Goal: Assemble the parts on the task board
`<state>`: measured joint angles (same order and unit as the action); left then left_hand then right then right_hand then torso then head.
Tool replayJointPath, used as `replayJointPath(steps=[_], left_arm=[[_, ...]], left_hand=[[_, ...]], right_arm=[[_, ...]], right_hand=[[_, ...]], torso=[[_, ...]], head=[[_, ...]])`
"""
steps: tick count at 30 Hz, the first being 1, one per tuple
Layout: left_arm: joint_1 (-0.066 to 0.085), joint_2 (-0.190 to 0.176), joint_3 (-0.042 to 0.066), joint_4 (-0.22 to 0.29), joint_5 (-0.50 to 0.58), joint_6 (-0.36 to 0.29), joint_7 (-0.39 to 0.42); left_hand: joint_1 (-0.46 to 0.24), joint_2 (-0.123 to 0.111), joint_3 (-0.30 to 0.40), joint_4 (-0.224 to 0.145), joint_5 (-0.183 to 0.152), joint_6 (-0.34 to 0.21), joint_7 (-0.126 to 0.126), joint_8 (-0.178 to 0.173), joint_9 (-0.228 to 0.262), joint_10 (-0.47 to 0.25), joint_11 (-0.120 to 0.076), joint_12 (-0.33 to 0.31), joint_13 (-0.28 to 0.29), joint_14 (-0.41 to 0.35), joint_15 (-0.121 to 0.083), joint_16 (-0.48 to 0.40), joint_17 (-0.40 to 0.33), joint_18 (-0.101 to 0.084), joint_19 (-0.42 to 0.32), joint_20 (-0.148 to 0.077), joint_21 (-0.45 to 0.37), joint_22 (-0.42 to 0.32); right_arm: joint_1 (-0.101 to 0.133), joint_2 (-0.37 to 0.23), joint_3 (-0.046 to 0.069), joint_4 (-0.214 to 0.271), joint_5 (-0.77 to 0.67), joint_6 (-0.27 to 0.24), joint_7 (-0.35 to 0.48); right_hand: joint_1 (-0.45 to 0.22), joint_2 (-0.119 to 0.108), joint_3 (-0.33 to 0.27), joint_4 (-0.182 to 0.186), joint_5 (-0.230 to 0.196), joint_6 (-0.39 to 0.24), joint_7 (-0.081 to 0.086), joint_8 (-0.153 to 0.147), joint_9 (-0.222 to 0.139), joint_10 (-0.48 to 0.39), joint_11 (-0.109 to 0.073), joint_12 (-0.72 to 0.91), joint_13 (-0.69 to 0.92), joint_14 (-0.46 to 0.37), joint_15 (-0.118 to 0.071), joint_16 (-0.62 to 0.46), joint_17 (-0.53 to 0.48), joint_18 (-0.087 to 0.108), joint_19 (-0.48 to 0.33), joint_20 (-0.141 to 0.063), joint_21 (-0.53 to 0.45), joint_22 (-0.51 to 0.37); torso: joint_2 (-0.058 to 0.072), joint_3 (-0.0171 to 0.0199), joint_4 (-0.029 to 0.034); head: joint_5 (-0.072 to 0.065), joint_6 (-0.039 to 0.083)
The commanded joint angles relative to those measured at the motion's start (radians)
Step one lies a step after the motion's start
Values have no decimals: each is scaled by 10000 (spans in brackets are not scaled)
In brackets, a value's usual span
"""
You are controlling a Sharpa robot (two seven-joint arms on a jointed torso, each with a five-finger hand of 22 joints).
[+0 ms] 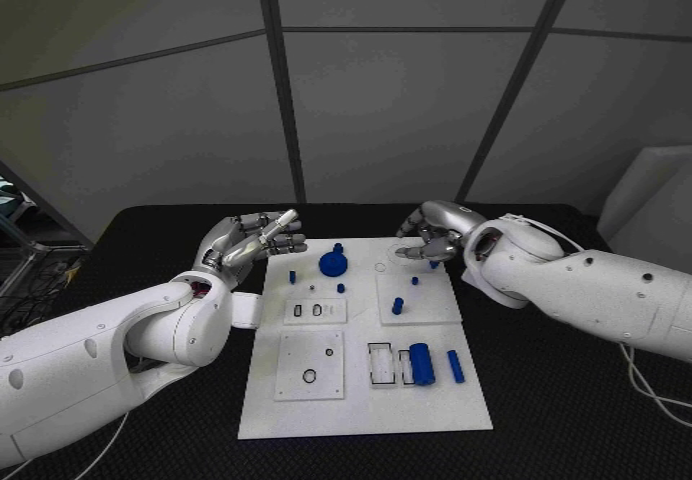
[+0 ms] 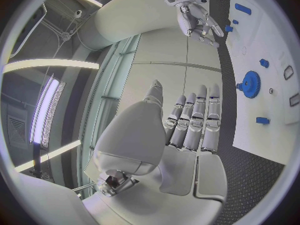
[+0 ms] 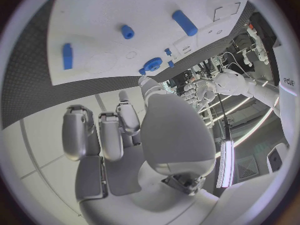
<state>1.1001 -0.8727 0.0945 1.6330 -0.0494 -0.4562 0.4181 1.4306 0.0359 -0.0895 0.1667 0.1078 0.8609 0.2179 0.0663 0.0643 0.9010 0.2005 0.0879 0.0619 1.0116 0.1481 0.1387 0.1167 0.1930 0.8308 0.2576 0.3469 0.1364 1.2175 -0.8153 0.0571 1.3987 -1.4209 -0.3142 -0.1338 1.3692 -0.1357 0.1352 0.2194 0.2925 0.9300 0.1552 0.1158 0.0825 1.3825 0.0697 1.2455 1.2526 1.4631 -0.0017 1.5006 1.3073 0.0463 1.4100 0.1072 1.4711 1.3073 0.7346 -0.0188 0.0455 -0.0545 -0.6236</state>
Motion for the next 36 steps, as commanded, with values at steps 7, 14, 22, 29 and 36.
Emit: replayJointPath(steps=[7, 14, 22, 29, 36], left_arm=[[12, 72, 6, -79, -72, 223, 18], [8, 110, 5, -127, -72, 256, 14], [2, 160, 5, -187, -72, 277, 14], [-7, 188, 5, -221, -72, 289, 14], [-14, 202, 5, -268, -73, 290, 18]], left_hand=[[31, 86, -12, -75, -46, -8, 222, -38, -6, -70, -1, -37, 10, -20, 51, -46, 11, -112, -13, 20, -59, -12], [29, 83, -15, -78, -49, 9, 220, -34, -4, -65, -3, -36, 11, -19, 51, -48, 12, -111, -13, 20, -59, -13], [27, 76, -21, -83, -53, 17, 216, -30, -2, -58, -5, -34, 13, -15, 50, -51, 14, -111, -13, 21, -60, -14], [27, 76, -21, -83, -53, 17, 216, -30, -2, -58, -5, -34, 13, -15, 50, -51, 14, -111, -13, 21, -60, -14], [27, 76, -21, -83, -53, 17, 216, -30, -2, -58, -5, -34, 13, -15, 50, -51, 14, -111, -13, 21, -60, -14]], right_arm=[[31, -876, 2, -4, 1748, 421, 1514], [12, -939, -3, -422, 1833, 429, 1830], [-131, -694, -6, -941, 1849, 539, 2026], [-252, -530, -7, -1262, 1852, 765, 2089], [-305, -458, -8, -1452, 1852, 835, 2129]], right_hand=[[521, -25, -29, -274, -47, 88, -87, -65, -13, -58, -105, -99, -18, 715, -86, -94, 1020, 52, -84, -28, -64, 418], [613, -43, -77, -317, -42, -22, -62, -155, -44, -65, -93, -126, -36, 718, -85, -96, 1023, 50, -80, -39, -68, 420], [781, -5, -81, -399, -41, -72, -43, -212, -58, -71, -77, -145, -44, 723, -73, -95, 1033, 50, -81, -35, -76, 415], [917, 19, -77, -485, -70, -78, -52, -240, -61, -89, -83, -177, -66, 724, -75, -98, 1034, 53, -90, -34, -87, 403], [954, 24, -88, -513, -89, -126, -49, -278, -72, -98, -82, -189, -73, 725, -76, -99, 1035, 56, -96, -34, -94, 394]], torso=[[-64, 42, -1], [-45, 25, -22], [-37, 16, 16], [-44, 9, 12], [-48, 8, -5]], head=[[-275, 18], [-388, 45], [-425, -1], [-394, -62], [-375, -103]])
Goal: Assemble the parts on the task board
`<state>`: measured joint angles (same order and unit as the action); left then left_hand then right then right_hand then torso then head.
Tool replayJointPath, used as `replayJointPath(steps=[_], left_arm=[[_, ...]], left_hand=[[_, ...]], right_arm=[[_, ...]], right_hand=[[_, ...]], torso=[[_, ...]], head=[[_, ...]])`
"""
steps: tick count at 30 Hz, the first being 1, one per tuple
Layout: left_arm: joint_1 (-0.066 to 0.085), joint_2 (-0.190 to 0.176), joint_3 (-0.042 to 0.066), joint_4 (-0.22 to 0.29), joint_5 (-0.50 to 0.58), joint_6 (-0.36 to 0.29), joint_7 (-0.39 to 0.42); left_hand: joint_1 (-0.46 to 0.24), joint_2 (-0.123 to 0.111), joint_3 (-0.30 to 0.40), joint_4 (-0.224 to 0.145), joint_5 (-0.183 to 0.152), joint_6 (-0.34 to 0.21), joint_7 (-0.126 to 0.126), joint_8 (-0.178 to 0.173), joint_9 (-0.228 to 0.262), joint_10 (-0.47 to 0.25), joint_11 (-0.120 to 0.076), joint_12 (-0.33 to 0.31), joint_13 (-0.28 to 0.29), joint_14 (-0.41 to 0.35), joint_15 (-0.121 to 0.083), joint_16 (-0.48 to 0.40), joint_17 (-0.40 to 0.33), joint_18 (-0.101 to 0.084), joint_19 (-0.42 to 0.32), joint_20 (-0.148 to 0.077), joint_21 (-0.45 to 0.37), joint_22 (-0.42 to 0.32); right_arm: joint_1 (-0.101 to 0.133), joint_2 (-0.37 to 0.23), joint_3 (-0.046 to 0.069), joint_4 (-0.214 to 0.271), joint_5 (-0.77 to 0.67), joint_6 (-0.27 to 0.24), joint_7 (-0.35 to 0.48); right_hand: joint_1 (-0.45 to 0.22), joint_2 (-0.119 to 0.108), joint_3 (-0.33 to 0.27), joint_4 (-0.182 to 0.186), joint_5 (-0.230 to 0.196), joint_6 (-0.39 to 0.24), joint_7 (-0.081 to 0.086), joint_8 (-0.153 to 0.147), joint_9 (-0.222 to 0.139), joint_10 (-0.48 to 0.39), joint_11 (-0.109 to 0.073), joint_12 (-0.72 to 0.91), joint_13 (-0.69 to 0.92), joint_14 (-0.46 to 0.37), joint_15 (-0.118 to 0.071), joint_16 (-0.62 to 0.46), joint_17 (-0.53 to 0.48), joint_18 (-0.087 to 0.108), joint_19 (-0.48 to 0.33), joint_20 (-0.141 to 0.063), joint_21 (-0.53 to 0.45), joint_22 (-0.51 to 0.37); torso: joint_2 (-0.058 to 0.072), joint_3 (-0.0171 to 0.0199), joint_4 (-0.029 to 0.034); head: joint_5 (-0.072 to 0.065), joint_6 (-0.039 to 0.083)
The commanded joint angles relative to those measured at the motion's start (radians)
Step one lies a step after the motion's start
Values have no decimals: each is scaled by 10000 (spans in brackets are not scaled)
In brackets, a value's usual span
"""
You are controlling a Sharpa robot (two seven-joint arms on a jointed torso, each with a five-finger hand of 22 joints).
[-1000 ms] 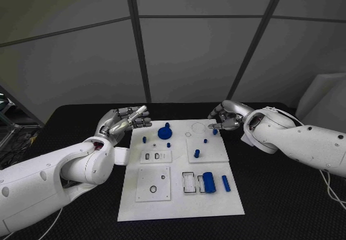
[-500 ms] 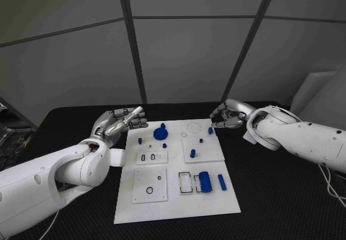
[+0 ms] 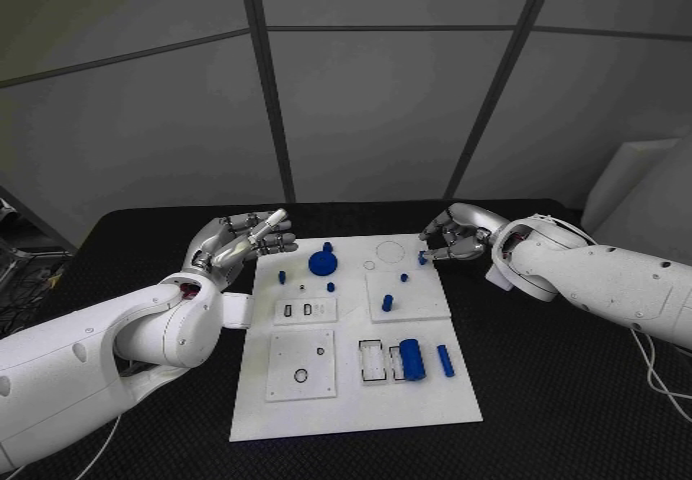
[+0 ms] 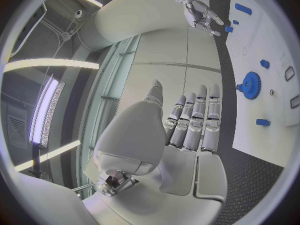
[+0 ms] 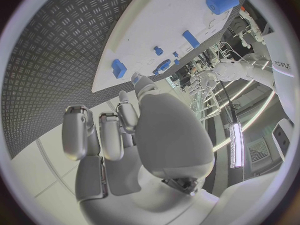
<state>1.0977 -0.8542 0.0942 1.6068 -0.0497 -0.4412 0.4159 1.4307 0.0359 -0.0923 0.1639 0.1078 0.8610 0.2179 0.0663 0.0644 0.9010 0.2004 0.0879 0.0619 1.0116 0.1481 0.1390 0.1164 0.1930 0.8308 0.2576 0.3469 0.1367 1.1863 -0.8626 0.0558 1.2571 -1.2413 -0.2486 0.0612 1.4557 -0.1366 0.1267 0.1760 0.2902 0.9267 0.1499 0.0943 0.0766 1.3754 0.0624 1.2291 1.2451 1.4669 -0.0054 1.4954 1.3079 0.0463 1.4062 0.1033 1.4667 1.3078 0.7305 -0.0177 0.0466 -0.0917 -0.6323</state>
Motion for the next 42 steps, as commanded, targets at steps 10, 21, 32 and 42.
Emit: replayJointPath(steps=[10, 21, 32, 42], left_arm=[[3, 43, 8, -29, -69, 148, 37], [-1, 34, 8, -36, -69, 135, 19], [-1, 44, 8, -71, -69, 143, 11], [-2, 56, 8, -114, -69, 143, 3]], left_hand=[[25, 71, 1, -63, -56, -1, 216, -29, -3, -51, -6, -34, 15, -12, 49, -59, 19, -110, -14, 22, -60, -20], [25, 71, 1, -63, -56, -1, 216, -29, -3, -51, -6, -34, 15, -12, 49, -59, 19, -110, -14, 22, -60, -20], [25, 71, 1, -63, -56, -1, 216, -29, -3, -51, -6, -34, 15, -12, 49, -59, 19, -110, -14, 22, -60, -20], [25, 71, 1, -63, -56, -1, 216, -29, -3, -51, -6, -34, 15, -12, 49, -59, 19, -110, -14, 22, -60, -20]], right_arm=[[-30, 169, 5, -247, 13, 294, 155], [-132, 298, 4, -428, -152, 597, 89], [-189, 419, 4, -594, -183, 638, 53], [-217, 551, 4, -807, -241, 688, 12]], right_hand=[[112, 66, 6, -90, -69, -107, 13, -77, -15, -19, -5, -16, 13, 692, -36, -36, 1053, 54, -53, 5, -48, 396], [139, 132, 20, -103, -72, -37, 30, -53, -1, 1, 8, 11, 39, 701, -28, -19, 1088, 48, -33, 8, -38, 421], [155, 229, 44, -110, -63, 50, 54, -27, 15, 20, 24, 34, 61, 708, -15, -7, 1114, 40, -6, 16, -24, 454], [178, 358, 88, -133, -68, 229, 80, 33, 43, 46, 45, 66, 91, 715, 3, 7, 1142, 31, 26, 31, -7, 494]], torso=[[-11, -2, 2], [-10, -10, -9], [-16, -2, -16], [-18, -3, -9]], head=[[-26, -46], [18, -69], [20, -86], [32, -101]])
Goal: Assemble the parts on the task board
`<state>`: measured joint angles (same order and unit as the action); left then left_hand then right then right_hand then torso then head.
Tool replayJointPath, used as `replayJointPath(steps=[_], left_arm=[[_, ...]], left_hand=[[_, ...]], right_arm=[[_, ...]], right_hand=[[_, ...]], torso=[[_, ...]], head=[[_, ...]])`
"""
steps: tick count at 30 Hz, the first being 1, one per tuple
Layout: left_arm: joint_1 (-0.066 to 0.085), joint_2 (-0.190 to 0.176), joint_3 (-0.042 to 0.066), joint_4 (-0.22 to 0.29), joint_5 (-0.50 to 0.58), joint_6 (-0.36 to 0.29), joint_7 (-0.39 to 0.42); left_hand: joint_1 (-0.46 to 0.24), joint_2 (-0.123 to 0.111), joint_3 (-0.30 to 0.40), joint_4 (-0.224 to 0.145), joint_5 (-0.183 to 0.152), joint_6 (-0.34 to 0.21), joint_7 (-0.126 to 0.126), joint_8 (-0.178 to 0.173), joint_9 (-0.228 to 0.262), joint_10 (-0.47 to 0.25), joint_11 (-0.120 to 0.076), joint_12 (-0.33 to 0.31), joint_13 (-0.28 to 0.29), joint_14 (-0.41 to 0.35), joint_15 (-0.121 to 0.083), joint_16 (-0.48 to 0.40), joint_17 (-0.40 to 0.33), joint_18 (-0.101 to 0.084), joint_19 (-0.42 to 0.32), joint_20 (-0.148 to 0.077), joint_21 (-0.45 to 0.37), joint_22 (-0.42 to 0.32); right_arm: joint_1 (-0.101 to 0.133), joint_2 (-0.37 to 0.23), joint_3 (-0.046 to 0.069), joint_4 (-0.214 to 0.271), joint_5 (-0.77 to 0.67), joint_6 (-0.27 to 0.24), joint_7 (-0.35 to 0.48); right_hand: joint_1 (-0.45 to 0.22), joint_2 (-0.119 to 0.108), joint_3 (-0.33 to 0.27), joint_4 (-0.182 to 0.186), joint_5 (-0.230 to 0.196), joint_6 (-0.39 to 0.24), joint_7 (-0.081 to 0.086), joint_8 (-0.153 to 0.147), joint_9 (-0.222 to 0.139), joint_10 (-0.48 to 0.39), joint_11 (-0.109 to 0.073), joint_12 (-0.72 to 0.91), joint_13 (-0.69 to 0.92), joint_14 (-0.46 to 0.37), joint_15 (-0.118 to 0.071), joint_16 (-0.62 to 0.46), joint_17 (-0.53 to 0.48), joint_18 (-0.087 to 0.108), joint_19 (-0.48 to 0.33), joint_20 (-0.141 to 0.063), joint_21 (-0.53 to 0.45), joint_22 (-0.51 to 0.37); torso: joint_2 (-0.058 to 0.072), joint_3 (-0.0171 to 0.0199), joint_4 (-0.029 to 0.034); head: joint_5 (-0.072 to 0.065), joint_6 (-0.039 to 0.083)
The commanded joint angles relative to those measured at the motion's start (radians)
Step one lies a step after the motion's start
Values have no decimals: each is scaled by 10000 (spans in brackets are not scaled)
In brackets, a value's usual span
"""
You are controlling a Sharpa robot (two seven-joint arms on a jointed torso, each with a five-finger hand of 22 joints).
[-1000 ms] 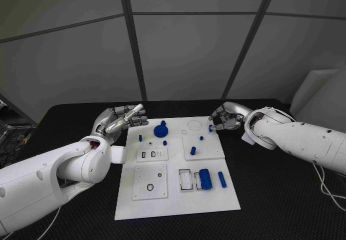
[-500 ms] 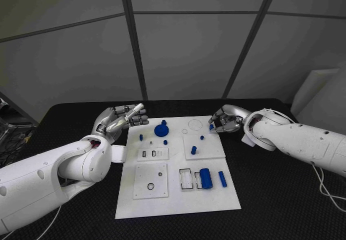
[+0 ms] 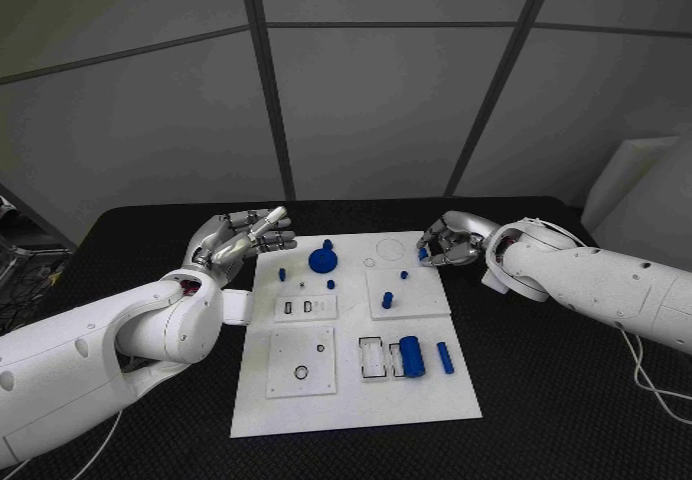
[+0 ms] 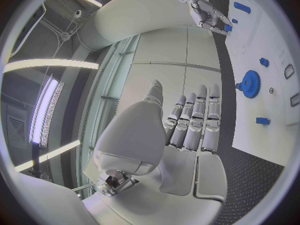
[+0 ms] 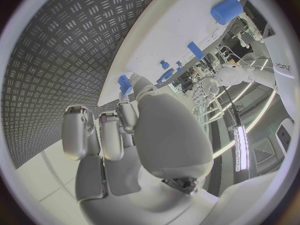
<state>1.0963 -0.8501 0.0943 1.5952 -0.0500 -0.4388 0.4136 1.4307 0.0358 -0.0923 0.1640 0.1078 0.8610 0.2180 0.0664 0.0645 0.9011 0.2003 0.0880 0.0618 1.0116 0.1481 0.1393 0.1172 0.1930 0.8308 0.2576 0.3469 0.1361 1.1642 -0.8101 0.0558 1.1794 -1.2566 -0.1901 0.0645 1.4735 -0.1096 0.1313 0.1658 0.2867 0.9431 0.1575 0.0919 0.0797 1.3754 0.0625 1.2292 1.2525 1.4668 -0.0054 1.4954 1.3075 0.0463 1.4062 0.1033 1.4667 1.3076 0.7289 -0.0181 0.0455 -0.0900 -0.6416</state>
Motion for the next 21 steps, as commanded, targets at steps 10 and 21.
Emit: replayJointPath(steps=[10, 21], left_arm=[[9, 18, 8, -25, -67, 128, 12], [0, 25, 8, -35, -67, 131, 1]], left_hand=[[25, 72, 1, -64, -56, -1, 216, -30, -4, -51, -6, -34, 15, -12, 49, -62, 11, -110, -14, 22, -60, -14], [24, 77, -3, -73, -56, -12, 217, -30, -4, -49, -6, -38, 15, -10, 49, -73, 14, -110, -15, 23, -61, -18]], right_arm=[[-9, 95, 4, -161, -120, 31, -32], [-10, 122, 5, -219, -123, -43, -33]], right_hand=[[-11, 186, 73, -36, -99, 205, 1, 101, 28, 61, 42, 86, 38, 721, 5, 18, 1169, 30, 38, 39, -1, 511], [-4, 364, 150, -96, -122, 900, -189, 461, 157, 91, -103, 133, 89, 728, -95, 33, 1203, 22, 78, -20, 19, 566]], torso=[[-3, 2, 2], [-5, -4, -6]], head=[[25, -14], [59, -40]])
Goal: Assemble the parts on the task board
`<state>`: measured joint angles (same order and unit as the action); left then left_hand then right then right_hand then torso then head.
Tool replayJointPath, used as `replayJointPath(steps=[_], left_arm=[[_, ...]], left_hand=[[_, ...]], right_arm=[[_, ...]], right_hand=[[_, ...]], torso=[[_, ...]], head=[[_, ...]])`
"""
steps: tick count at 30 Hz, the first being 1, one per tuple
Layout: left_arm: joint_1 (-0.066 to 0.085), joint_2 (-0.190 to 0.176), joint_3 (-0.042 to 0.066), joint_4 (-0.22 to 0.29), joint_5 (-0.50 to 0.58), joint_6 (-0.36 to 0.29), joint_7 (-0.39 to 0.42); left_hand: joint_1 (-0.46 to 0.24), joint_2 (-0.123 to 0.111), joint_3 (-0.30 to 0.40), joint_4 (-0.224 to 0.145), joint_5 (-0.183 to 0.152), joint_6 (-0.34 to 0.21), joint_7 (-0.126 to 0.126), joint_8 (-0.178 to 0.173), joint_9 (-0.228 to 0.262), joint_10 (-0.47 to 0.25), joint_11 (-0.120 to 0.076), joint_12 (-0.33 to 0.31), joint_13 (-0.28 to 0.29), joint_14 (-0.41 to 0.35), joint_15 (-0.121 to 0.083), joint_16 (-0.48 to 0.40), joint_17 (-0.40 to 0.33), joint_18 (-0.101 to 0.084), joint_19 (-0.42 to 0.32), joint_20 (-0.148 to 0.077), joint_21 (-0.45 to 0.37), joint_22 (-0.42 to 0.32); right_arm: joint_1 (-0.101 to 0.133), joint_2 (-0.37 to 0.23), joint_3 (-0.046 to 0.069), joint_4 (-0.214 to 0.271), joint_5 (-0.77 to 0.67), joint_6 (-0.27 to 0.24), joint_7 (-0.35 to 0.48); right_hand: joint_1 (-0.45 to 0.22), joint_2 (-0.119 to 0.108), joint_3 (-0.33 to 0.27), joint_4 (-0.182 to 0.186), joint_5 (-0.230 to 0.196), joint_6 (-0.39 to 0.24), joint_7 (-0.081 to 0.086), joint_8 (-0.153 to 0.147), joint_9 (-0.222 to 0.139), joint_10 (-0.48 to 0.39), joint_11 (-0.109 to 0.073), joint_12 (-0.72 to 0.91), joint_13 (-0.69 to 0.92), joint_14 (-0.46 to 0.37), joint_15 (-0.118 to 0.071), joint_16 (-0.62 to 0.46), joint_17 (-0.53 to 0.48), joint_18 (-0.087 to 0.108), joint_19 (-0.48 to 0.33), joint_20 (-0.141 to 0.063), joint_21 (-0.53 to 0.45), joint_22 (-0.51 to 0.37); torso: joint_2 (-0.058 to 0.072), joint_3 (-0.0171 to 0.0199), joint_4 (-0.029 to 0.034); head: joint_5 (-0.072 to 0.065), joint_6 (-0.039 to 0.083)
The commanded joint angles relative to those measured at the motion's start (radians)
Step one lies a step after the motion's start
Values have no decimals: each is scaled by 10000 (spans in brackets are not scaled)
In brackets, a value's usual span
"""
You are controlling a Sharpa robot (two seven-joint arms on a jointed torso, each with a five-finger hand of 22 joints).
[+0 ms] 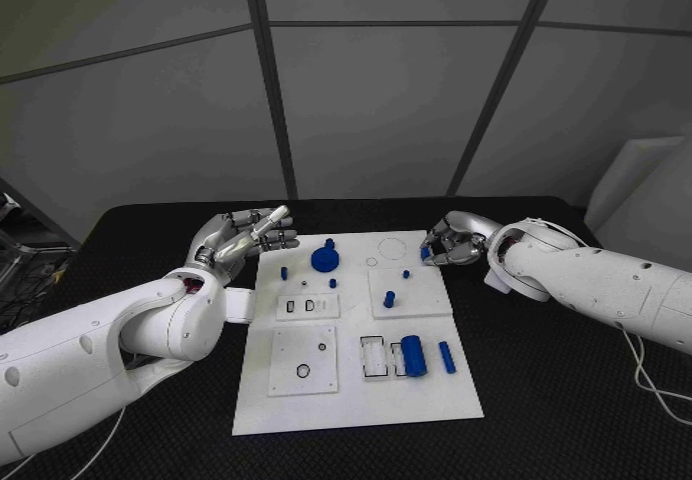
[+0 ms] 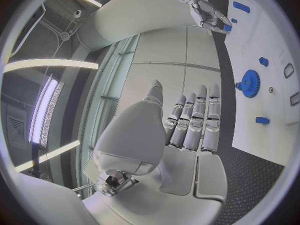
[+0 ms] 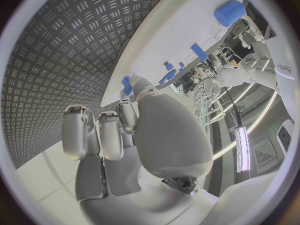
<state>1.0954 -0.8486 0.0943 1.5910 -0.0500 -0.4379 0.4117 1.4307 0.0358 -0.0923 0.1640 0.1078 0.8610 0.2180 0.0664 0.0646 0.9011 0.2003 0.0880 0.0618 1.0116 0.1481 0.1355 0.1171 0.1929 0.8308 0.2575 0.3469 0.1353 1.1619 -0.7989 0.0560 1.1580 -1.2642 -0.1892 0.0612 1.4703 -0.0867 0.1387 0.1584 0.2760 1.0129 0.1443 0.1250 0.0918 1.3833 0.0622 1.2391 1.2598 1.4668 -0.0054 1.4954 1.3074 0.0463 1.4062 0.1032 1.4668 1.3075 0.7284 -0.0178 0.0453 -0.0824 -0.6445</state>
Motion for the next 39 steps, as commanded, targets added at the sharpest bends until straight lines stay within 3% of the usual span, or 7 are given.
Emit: replayJointPath(steps=[1, 7, 20, 28, 35, 39], left_arm=[[9, 10, 8, 8, -67, 123, 20], [8, 1, 8, 17, -67, 127, 11], [7, -31, 8, 26, -67, 139, -24], [6, -68, 8, -17, -69, 131, -58], [6, -72, 8, -45, -69, 60, -94], [6, -76, 8, -101, -69, 38, -97]], left_hand=[[24, 77, -3, -73, -56, -12, 217, -30, -5, -49, -6, -38, 16, -10, 49, -36, 15, -109, -15, 23, -61, -9], [24, 77, -3, -73, -56, -12, 217, -30, -5, -49, -6, -38, 16, -10, 49, -36, 15, -109, -15, 23, -61, -9], [26, 83, -2, -79, -55, -27, 218, -31, -6, -49, -5, -41, 15, -10, 50, -42, 17, -109, -16, 23, -62, -11], [26, 83, -2, -79, -55, -27, 218, -31, -6, -49, -5, -41, 15, -10, 50, -42, 17, -109, -16, 23, -62, -11], [26, 83, -2, -79, -55, -27, 218, -31, -6, -49, -5, -41, 15, -10, 50, -42, 17, -109, -16, 23, -62, -11], [28, 84, -2, -81, -55, -27, 219, -32, -6, -49, -5, -42, 15, -9, 50, -43, 17, -109, -16, 23, -62, -11]], right_arm=[[13, 12, 4, -12, -45, -62, 6], [13, 52, 4, -65, 5, -203, 61], [13, 15, 6, 147, 439, -733, -149], [26, -265, 15, 1171, 1206, -975, -716], [40, -264, 20, 2291, 902, -1202, -1178], [38, -86, 18, 2858, 176, -1400, -1247]], right_hand=[[42, 159, 91, -37, -6, 275, -90, 173, 52, 14, -126, 35, 19, 728, -116, 32, 1205, 22, 80, -35, 20, 570], [54, 261, 145, -89, 14, 583, -229, 351, 118, 49, -242, 68, 59, 737, -216, 51, 1248, 12, 113, -126, 39, 617], [63, 472, 271, -121, 61, 714, -313, 403, 159, 107, -322, 123, 124, 756, -294, 87, 1323, -14, 197, -210, 91, 728], [81, 482, 370, -195, 182, 624, -284, 328, 147, 93, -310, 91, 111, 758, -301, 87, 1326, -15, 193, -239, 89, 726], [-26, 440, 364, -173, 112, 587, -261, 282, 142, 85, -291, 67, 98, 758, -287, 87, 1328, -15, 190, -235, 86, 724], [-77, 435, 366, -153, 137, 581, -257, 266, 141, 86, -287, 64, 98, 760, -282, 91, 1338, -21, 206, -232, 97, 746]], torso=[[-1, -6, -4], [0, -7, 3], [-2, 3, -19], [-50, -26, -63], [-114, -49, -40], [-83, -26, -71]], head=[[-23, -12], [-66, -27], [-54, -38], [-63, -22], [5, -22], [139, -36]])
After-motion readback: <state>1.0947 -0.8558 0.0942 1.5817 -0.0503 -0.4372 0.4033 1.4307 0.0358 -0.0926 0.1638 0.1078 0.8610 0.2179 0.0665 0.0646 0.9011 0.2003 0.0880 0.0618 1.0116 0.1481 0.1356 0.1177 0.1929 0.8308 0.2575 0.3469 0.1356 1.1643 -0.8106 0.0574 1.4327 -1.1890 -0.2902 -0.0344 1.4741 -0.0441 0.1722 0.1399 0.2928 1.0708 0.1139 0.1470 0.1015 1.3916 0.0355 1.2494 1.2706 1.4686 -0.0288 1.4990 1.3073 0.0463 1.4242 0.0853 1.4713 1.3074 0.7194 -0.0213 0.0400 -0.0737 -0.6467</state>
